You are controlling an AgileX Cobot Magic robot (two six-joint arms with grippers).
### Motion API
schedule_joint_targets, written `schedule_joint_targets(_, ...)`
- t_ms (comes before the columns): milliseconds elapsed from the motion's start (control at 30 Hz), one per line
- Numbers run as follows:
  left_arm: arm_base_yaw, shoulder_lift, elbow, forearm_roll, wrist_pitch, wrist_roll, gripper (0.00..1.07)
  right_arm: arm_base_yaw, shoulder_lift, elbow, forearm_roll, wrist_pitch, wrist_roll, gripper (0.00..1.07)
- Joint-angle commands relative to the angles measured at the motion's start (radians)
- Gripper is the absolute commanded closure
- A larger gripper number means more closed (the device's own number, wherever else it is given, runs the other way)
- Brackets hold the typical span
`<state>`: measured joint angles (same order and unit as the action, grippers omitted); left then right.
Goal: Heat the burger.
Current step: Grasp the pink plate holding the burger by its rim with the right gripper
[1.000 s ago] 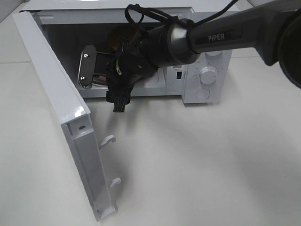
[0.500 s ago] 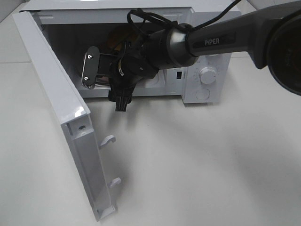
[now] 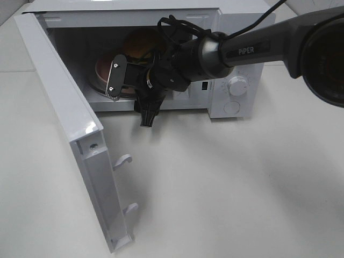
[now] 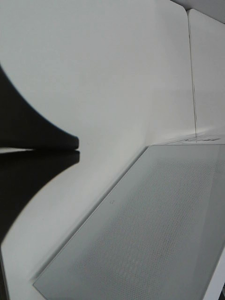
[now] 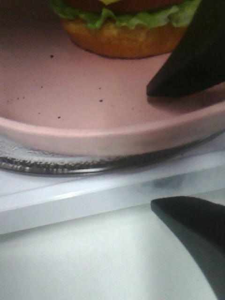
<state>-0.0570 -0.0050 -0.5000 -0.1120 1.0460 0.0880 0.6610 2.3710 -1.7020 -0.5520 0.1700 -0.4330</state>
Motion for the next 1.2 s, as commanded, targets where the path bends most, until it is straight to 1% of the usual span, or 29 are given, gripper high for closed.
schedule_joint_targets(33, 0.002, -0.02, 0.003, 0.0, -0.009, -0.007, 1.07, 0.001, 0.007, -0.007, -0.006, -0.004, 0.012, 0.55)
schedule_joint_targets(67, 0.002, -0.02, 0.003, 0.0, -0.009, -0.007, 1.07, 0.001, 0.007, -0.007, -0.006, -0.004, 0.012, 0.55)
schedule_joint_targets(100, 0.002, -0.02, 0.003, 0.0, -0.009, -0.007, 1.07, 0.001, 0.011, -0.007, -0.006, 0.006, 0.012, 0.62)
schedule_joint_targets(133, 0.002, -0.02, 0.003, 0.0, -0.009, -0.007, 1.07, 0.001, 0.014, -0.007, -0.006, 0.01, 0.012, 0.65)
schedule_joint_targets(167, 0.002, -0.02, 0.003, 0.0, -0.009, -0.007, 1.07, 0.001, 0.014, -0.007, -0.006, 0.01, 0.012, 0.65)
schedule_joint_targets(200, 0.002, -0.02, 0.003, 0.0, -0.009, -0.007, 1.07, 0.001, 0.015, -0.007, -0.006, 0.012, 0.014, 0.72)
schedule_joint_targets(233, 0.002, -0.02, 0.003, 0.0, -0.009, -0.007, 1.07, 0.001, 0.015, -0.007, -0.006, 0.012, 0.014, 0.72)
schedule_joint_targets(267, 0.002, -0.02, 0.003, 0.0, -0.009, -0.007, 1.07, 0.001, 0.015, -0.007, -0.006, 0.012, 0.016, 0.79)
schedule_joint_targets(300, 0.002, -0.02, 0.003, 0.0, -0.009, -0.007, 1.07, 0.001, 0.015, -0.007, -0.006, 0.012, 0.016, 0.79)
schedule_joint_targets(333, 0.002, -0.02, 0.003, 0.0, -0.009, -0.007, 1.07, 0.001, 0.015, -0.007, -0.006, 0.012, 0.016, 0.85)
schedule_joint_targets(367, 0.002, -0.02, 0.003, 0.0, -0.009, -0.007, 1.07, 0.001, 0.015, -0.007, -0.006, 0.016, 0.016, 0.87)
schedule_joint_targets(400, 0.002, -0.02, 0.003, 0.0, -0.009, -0.007, 1.07, 0.001, 0.015, -0.007, -0.006, 0.016, 0.016, 0.87)
schedule_joint_targets(433, 0.002, -0.02, 0.003, 0.0, -0.009, -0.007, 1.07, 0.001, 0.015, -0.007, -0.006, 0.021, 0.016, 0.92)
schedule_joint_targets(467, 0.002, -0.02, 0.003, 0.0, -0.009, -0.007, 1.07, 0.001, 0.015, -0.007, -0.006, 0.021, 0.016, 0.92)
schedule_joint_targets(500, 0.002, -0.02, 0.003, 0.0, -0.009, -0.007, 1.07, 0.001, 0.015, -0.007, -0.005, 0.023, 0.017, 0.97)
schedule_joint_targets(533, 0.002, -0.02, 0.003, 0.0, -0.009, -0.007, 1.07, 0.001, 0.015, -0.007, -0.005, 0.024, 0.017, 0.99)
schedule_joint_targets(567, 0.002, -0.02, 0.003, 0.0, -0.009, -0.007, 1.07, 0.001, 0.015, -0.007, -0.005, 0.024, 0.017, 0.99)
schedule_joint_targets(600, 0.002, -0.02, 0.003, 0.0, -0.009, -0.007, 1.07, 0.002, 0.015, -0.007, -0.005, 0.028, 0.018, 1.04)
schedule_joint_targets(633, 0.002, -0.02, 0.003, 0.0, -0.009, -0.007, 1.07, 0.002, 0.015, -0.007, -0.005, 0.032, 0.018, 1.06)
schedule_joint_targets(1200, 0.002, -0.02, 0.003, 0.0, -0.009, -0.007, 1.07, 0.005, 0.003, -0.007, -0.005, 0.071, -0.016, 1.07)
